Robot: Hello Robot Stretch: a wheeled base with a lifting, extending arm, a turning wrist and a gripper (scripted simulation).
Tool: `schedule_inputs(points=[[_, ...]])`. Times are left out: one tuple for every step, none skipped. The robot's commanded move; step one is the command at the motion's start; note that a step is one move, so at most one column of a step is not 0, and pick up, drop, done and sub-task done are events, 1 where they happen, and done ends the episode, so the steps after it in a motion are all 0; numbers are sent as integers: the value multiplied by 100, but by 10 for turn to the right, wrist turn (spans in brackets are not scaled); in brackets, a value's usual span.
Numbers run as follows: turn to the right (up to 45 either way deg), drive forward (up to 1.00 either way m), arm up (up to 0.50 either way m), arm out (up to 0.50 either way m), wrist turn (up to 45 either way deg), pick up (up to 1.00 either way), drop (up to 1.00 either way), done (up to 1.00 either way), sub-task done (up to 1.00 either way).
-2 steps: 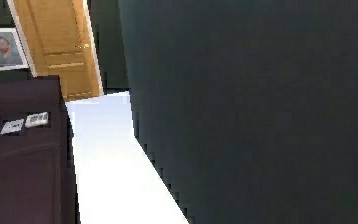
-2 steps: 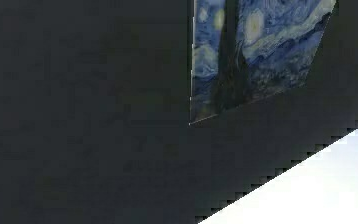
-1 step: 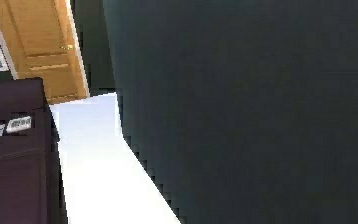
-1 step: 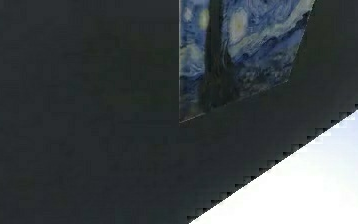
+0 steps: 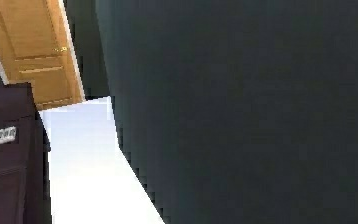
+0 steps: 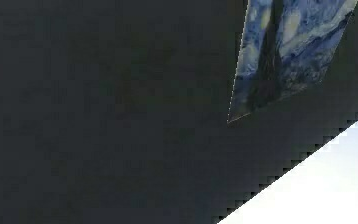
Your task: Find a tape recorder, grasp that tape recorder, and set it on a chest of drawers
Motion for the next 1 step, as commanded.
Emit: schedule_inputs(points=[[-240, 0, 0, 0, 0, 0, 0, 0, 0]])
